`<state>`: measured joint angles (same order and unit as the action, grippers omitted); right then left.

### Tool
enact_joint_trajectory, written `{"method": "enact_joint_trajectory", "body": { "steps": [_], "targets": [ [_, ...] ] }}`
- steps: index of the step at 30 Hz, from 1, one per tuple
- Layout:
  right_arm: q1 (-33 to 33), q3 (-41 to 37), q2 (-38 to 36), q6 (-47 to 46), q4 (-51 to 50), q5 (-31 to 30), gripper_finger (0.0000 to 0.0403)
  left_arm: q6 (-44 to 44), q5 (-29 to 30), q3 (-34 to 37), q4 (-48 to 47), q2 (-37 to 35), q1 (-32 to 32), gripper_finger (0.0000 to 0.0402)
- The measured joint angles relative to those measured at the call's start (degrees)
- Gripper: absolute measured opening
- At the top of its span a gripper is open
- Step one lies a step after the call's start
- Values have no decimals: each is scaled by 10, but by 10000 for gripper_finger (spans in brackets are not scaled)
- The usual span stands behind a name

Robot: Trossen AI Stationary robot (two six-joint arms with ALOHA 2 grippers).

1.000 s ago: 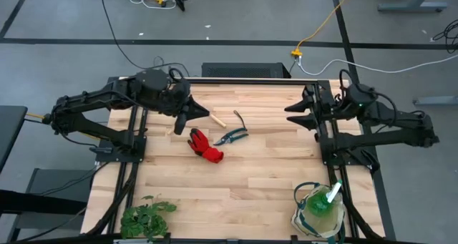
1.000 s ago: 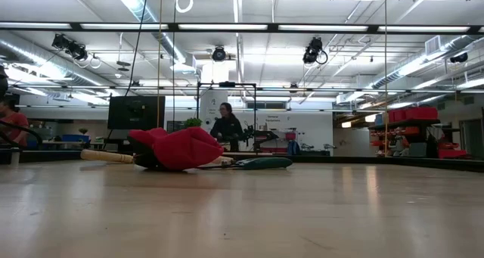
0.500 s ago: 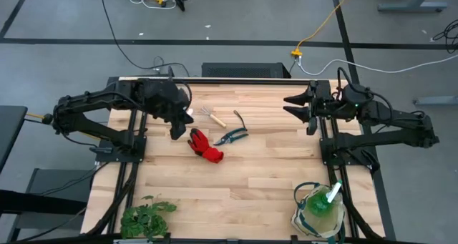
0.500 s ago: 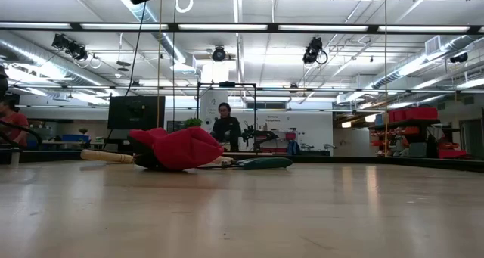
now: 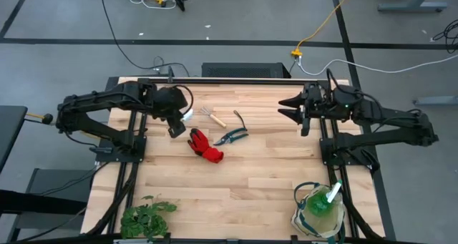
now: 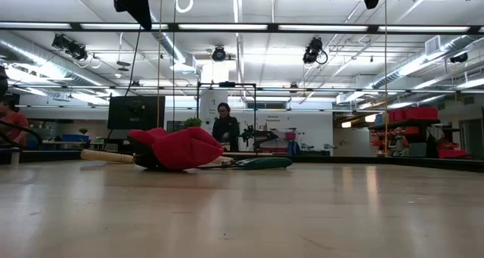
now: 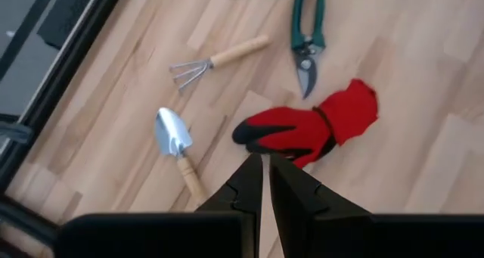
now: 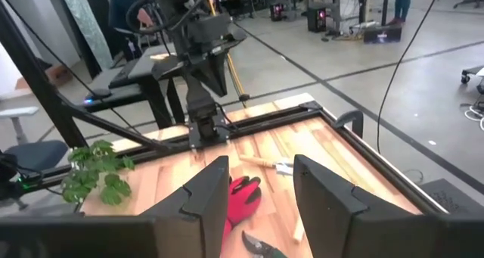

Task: Pick & Place Garden tools in Gardening bag
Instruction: Put the trowel into the gardening bag

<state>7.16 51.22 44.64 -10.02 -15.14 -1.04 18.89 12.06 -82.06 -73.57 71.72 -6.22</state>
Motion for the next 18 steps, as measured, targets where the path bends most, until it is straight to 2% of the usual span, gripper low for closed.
{"method": "enact_joint_trajectory", "body": {
  "steps": [5,14,18],
  "targets": [
    [0,0,16,5,-3,0,149,31,33,0,3,18,-2,30],
    [-1,0,47,22,-22,3,149,67,34,-1,-10,51,-4,31],
    [-1,0,56,32,-24,5,149,78,37,-1,-35,66,-12,53]
  ]
}}
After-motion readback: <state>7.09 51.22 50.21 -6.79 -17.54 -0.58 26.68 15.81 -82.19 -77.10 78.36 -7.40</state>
